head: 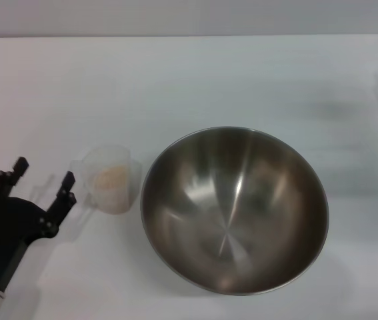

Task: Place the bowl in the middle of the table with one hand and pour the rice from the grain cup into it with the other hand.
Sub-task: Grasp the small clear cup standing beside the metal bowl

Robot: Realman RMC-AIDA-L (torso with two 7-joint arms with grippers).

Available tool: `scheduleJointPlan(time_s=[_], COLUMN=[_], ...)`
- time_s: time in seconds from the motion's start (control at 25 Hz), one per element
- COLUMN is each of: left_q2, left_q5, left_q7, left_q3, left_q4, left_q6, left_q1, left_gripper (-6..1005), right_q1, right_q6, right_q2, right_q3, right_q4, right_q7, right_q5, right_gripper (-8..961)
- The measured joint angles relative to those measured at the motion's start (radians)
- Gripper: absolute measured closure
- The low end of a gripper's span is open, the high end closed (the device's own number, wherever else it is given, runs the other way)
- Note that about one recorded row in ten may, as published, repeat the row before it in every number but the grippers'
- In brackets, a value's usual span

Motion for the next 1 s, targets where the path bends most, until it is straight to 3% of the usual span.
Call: scheduleJointPlan(time_s=[1.0], left_q2=[0.002], left_q5=[-0.008], left_q7=[0.004], left_q3=[-0.006], left_q4=[0.034], left_q6=[-0.143], left_q1=[-0.081], left_gripper=[215], right_q1=[-0.003], right_q6=[0.008], right_q2=[0.000], right_q3=[0.003], right_q4=[0.001], right_q7=[-0.001], right_q5=[0.000], right_gripper=[475])
